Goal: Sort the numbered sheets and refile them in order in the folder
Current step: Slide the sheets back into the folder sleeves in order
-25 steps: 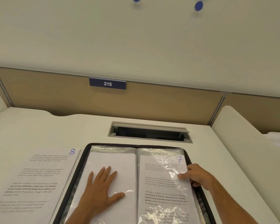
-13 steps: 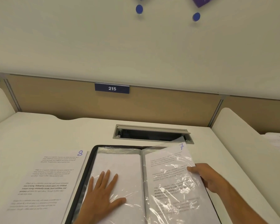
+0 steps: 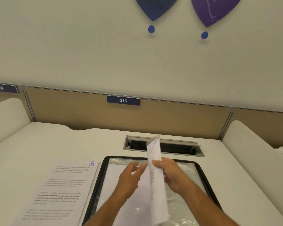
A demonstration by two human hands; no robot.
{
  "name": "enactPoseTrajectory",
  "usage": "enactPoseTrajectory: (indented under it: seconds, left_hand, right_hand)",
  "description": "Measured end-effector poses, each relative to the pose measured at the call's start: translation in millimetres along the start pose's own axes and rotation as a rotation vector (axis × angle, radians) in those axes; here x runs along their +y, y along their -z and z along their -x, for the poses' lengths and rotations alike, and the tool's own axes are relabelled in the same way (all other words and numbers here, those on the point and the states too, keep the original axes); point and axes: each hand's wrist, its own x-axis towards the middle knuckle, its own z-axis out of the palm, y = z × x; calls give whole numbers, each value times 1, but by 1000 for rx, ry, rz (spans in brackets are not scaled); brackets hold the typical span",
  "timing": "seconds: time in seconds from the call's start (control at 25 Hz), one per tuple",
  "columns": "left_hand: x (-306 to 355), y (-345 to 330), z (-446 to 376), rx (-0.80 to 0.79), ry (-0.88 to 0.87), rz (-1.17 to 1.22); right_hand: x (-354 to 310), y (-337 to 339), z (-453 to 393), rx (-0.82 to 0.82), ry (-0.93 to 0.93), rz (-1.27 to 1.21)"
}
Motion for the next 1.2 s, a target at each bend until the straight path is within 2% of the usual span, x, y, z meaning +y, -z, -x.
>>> enactPoseTrajectory:
  seconds: [0.12,0.24,0.4,0.52,0.64,0.72,0.8,0.84,0.92,1.04,1.12,1.2]
  left_hand:
    - [13,7,-8,65,21,144]
    - [4,20,-16,174,37,9]
    - [-18,44,-29,211,131,-80]
    - [-40,67,-35,234,181,-211]
    - [-63,85,-37,260,186,-365]
    - [-78,89,-35,245,182,-412]
    - [-91,87,-32,227,152,-506]
    - [-99,85,-32,240,132,-542]
    - [-106,84,-30,279,86,-638]
    - [-121,84,-29,298,-70,-970]
    - [-138,83,-28,372,-258,-1083]
    - [-148,84,-26,415,-311,-1117]
  right_hand:
    - [11,-42,0,-39,19,52]
    - [26,-66,-2,-99,30,104]
    - [50,-79,-8,-197,38,223]
    - [68,-84,-14,-217,105,451]
    - [89,-95,-20,-269,253,836]
    - [111,-107,-27,-244,313,1043]
    - [139,-113,-40,-115,469,1248]
    - [150,-116,-46,-152,425,1287]
    - [171,-122,-57,-89,466,1431]
    - [180,-125,-55,37,639,1469]
    - [182,-125,-56,82,683,1473]
    - [185,-124,-57,93,705,1462]
